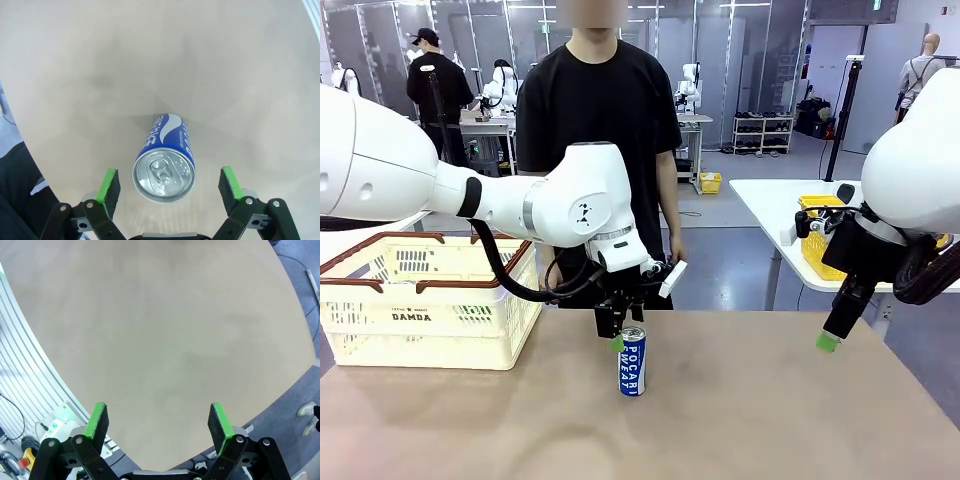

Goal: Place the drinks into the Shopping basket.
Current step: Pick up one drink and place it into the Shopping basket.

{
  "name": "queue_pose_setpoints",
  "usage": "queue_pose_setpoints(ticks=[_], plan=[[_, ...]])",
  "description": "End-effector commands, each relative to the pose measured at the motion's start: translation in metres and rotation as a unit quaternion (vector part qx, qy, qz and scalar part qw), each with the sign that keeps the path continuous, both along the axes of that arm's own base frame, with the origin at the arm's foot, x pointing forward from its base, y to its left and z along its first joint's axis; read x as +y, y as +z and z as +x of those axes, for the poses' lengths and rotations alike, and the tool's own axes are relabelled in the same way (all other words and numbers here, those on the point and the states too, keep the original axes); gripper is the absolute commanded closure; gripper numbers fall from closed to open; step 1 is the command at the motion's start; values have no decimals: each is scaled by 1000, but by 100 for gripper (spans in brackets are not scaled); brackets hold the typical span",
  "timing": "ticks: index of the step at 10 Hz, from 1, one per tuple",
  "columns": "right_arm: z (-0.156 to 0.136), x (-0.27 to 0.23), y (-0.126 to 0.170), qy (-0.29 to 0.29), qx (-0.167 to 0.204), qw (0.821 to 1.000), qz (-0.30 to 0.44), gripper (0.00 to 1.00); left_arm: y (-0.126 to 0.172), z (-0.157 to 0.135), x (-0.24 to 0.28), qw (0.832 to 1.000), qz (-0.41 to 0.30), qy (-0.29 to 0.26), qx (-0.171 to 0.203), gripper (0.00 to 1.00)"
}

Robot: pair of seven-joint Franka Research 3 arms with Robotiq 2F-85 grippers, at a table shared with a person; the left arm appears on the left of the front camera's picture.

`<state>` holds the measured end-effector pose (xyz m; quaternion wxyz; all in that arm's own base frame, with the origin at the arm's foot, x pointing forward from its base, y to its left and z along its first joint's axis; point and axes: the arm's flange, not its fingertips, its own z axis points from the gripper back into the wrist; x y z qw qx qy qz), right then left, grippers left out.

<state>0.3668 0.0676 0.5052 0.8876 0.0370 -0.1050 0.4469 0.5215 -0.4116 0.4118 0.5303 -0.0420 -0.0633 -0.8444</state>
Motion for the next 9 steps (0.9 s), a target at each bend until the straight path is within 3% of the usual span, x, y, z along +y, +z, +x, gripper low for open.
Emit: queue_pose_setpoints(ticks=[1, 9], plan=[[0, -1, 1, 0, 2, 1000, -3, 0, -6, 7, -9, 1000, 16, 14, 6, 0], [0, -1, 1, 0, 2, 1000, -3, 0, -29, 15, -13, 999, 31, 11, 39, 0]])
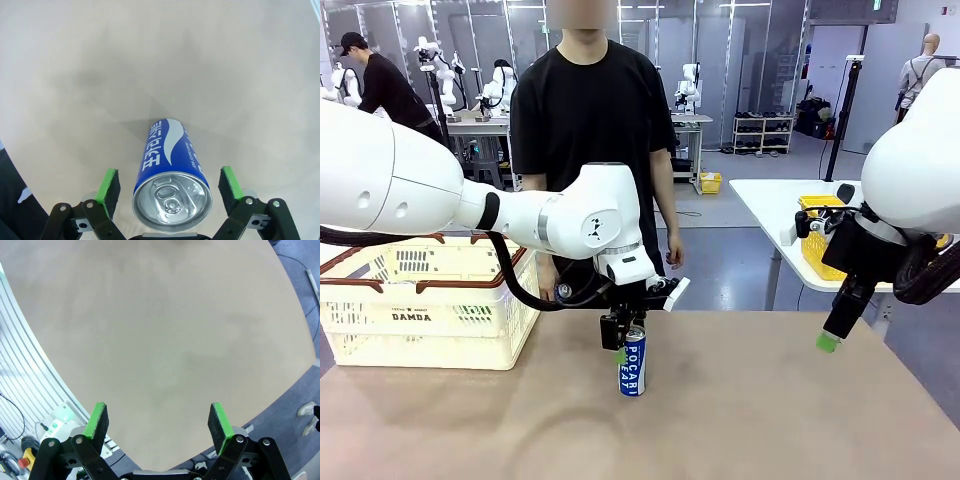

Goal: Place the drinks into the Shopping basket.
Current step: Pick up one drink and place it into the Shopping basket.

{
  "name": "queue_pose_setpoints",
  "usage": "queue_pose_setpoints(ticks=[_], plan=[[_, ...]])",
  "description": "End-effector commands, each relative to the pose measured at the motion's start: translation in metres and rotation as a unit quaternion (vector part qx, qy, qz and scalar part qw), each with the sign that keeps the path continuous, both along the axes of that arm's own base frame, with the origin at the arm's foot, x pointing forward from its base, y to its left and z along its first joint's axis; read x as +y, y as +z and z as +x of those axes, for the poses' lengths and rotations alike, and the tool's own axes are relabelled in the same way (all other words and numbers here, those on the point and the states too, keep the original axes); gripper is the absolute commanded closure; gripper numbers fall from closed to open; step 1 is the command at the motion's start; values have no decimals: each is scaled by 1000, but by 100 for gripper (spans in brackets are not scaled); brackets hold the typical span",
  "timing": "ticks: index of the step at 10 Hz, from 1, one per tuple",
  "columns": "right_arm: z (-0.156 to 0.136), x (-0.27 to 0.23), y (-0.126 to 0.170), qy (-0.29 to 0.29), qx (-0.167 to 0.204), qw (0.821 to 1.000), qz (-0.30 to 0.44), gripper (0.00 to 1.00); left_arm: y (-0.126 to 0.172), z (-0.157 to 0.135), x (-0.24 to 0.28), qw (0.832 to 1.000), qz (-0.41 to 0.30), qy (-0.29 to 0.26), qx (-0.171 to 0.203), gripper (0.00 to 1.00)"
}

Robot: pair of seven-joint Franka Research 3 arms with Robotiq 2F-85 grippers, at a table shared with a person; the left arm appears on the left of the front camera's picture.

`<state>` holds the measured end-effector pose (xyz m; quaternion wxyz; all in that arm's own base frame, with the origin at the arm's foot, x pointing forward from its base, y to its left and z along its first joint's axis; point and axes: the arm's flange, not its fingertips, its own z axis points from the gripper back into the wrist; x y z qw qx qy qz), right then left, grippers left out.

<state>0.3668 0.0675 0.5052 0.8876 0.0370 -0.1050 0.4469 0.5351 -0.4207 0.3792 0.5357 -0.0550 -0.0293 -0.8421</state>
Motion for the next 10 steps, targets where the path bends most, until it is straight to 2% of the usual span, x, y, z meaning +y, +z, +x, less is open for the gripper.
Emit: queue_pose_setpoints(ticks=[1, 2, 3, 4, 5, 6, 7, 8, 9, 10], plan=[[0, -1, 1, 0, 2, 1000, -3, 0, 1, 0, -3, 1000, 15, 2, 11, 16], [0, -1, 1, 0, 2, 1000, -3, 0, 0, 0, -4, 1000, 14, 3, 11, 19], [0, -1, 1, 0, 2, 1000, -3, 0, 0, 0, -4, 1000, 15, 4, 14, 35], [0, -1, 1, 0, 2, 1000, -3, 0, 0, 0, -5, 1000, 18, 5, 15, 24], [0, -1, 1, 0, 2, 1000, -3, 0, -1, 0, -5, 1000, 17, 6, 15, 55], [0, -1, 1, 0, 2, 1000, -3, 0, -3, 0, -4, 1000, 16, 6, 17, 44], [0, -1, 1, 0, 2, 1000, -3, 0, -3, 0, -4, 1000, 16, 6, 20, 74], [0, -1, 1, 0, 2, 1000, -3, 0, -4, 0, -4, 1000, 16, 7, 21, 63], [0, -1, 1, 0, 2, 1000, -3, 0, -4, -1, -5, 1000, 16, 8, 22, 93], [0, -1, 1, 0, 2, 1000, -3, 0, -4, -1, -6, 1000, 17, 9, 21, 82]])
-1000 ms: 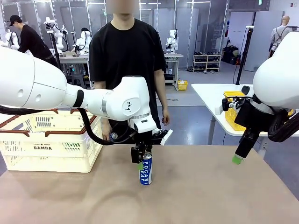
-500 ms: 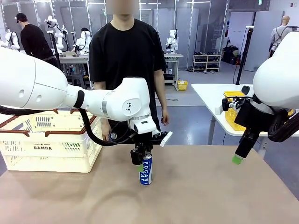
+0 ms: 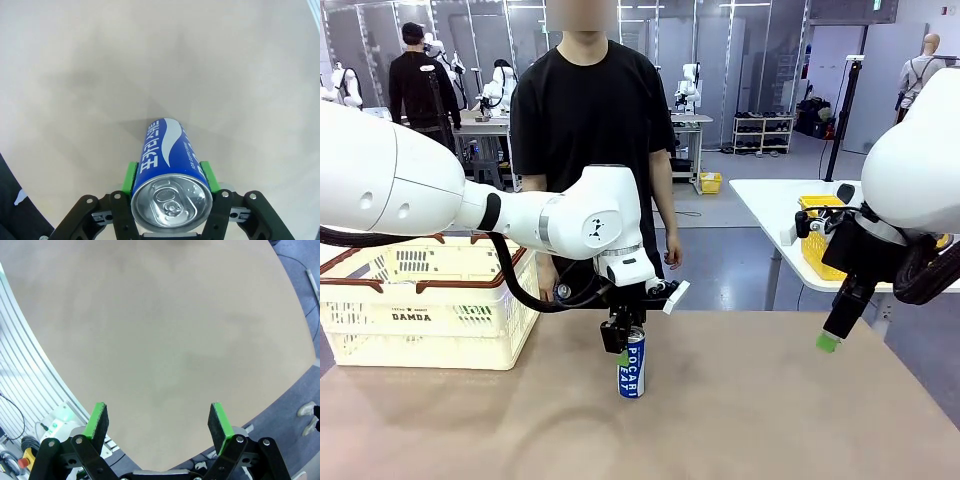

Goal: Place the drinks into the Shopping basket.
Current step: Pick up one drink and place it into the Shopping basket.

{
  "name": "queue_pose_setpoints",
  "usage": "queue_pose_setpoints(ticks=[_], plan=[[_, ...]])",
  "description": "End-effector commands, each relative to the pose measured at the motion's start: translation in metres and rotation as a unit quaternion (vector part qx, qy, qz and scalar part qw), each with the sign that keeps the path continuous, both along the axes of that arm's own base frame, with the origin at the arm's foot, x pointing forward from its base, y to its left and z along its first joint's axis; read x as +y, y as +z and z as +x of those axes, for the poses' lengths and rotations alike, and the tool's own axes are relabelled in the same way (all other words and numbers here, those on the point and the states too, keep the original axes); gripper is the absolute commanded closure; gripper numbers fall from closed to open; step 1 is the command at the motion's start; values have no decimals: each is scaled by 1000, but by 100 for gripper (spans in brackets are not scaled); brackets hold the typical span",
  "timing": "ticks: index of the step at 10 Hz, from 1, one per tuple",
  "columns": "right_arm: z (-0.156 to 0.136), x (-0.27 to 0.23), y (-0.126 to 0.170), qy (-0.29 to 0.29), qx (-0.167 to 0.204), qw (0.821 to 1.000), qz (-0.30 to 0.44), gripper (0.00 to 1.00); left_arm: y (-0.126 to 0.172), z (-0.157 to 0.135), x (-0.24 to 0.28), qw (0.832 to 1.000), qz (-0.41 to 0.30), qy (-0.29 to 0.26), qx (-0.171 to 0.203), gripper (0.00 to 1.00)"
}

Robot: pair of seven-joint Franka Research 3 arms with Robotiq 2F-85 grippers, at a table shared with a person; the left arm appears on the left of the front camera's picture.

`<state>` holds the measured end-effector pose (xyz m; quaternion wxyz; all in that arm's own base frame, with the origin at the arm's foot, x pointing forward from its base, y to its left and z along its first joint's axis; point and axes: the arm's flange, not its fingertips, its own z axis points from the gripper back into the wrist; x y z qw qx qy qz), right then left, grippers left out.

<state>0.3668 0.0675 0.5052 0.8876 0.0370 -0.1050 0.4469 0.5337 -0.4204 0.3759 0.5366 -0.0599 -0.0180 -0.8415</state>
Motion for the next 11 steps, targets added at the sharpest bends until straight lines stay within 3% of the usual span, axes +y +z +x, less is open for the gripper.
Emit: queue_pose_setpoints(ticks=[1, 3, 8, 11], plan=[[0, -1, 1, 0, 2, 1000, -3, 0, 1, -1, -6, 1000, 11, 9, 9, 100], [0, -1, 1, 0, 2, 1000, -3, 0, 23, -13, 4, 1000, 16, -12, 24, 100], [0, -1, 1, 0, 2, 1000, -3, 0, 147, -22, 79, 1000, 18, -13, -14, 100], [0, -1, 1, 0, 2, 1000, -3, 0, 212, -30, 112, 998, 16, 7, -58, 100]])
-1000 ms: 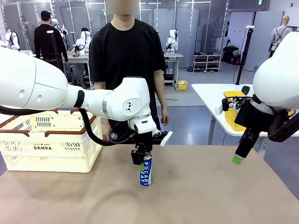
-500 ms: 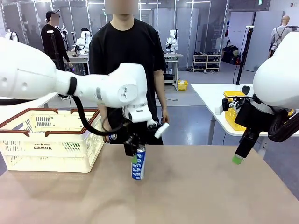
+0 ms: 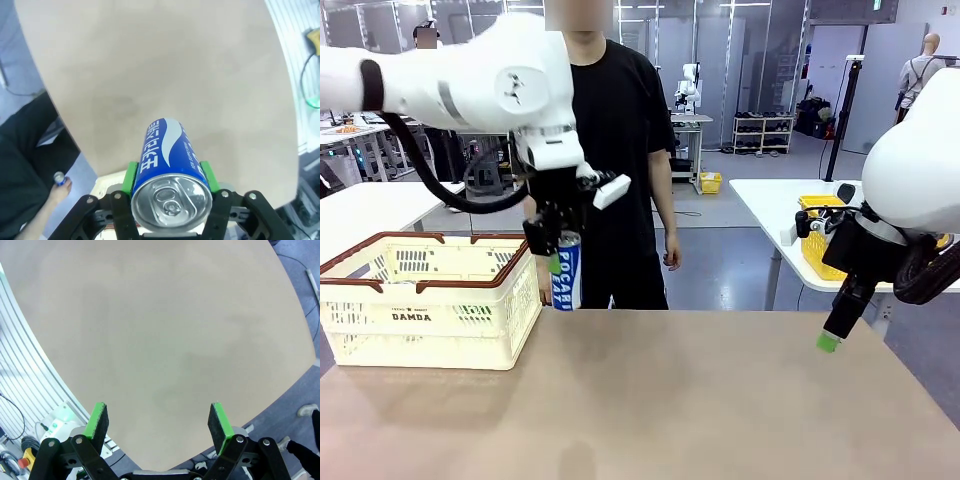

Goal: Place the drinks into the Shopping basket.
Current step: Pick up one drink and place it into the Shopping basket.

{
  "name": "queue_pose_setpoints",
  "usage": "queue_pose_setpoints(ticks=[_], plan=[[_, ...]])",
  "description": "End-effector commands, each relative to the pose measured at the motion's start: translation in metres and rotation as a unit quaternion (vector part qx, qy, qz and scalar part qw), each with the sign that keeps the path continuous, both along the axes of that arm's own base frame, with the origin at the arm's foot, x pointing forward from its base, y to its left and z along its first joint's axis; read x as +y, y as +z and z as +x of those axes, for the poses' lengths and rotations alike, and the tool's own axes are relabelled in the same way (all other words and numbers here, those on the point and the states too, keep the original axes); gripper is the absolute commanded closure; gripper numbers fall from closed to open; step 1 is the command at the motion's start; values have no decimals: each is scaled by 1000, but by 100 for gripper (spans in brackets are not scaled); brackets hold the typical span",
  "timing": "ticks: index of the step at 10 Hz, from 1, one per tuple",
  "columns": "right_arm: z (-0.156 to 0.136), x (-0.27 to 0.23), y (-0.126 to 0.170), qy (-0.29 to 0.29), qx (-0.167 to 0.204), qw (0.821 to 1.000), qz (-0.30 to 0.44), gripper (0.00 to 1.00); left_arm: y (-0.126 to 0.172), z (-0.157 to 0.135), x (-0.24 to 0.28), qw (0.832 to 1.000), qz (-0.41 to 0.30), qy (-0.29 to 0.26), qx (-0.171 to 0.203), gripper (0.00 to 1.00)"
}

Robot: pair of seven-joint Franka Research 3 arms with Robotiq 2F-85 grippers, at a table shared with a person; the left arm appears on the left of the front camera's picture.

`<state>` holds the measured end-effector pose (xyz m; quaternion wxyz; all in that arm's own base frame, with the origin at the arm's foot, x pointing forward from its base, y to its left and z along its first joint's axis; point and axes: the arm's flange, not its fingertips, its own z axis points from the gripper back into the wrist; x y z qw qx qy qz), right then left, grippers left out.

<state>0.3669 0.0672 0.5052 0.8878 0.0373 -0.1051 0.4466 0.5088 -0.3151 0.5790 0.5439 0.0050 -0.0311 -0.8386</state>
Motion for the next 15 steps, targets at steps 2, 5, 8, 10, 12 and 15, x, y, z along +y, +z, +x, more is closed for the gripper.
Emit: queue_pose_setpoints(ticks=[2, 5, 8, 10, 12, 15], plan=[[0, -1, 1, 0, 2, 1000, -3, 0, 28, -9, 25, 1000, -14, 2, 1, 100], [0, -1, 1, 0, 2, 1000, -3, 0, 30, -6, 23, 1000, -7, 9, -12, 100], [0, -1, 1, 0, 2, 1000, -3, 0, 30, -6, 23, 1000, -7, 9, -12, 100], [0, -1, 1, 0, 2, 1000, -3, 0, 25, -5, 23, 1000, -7, 0, -4, 42], [0, -1, 1, 0, 2, 1000, -3, 0, 26, 24, 49, 998, 27, 33, -50, 42], [0, -1, 1, 0, 2, 1000, -3, 0, 53, 62, 120, 992, 14, 106, -66, 42]])
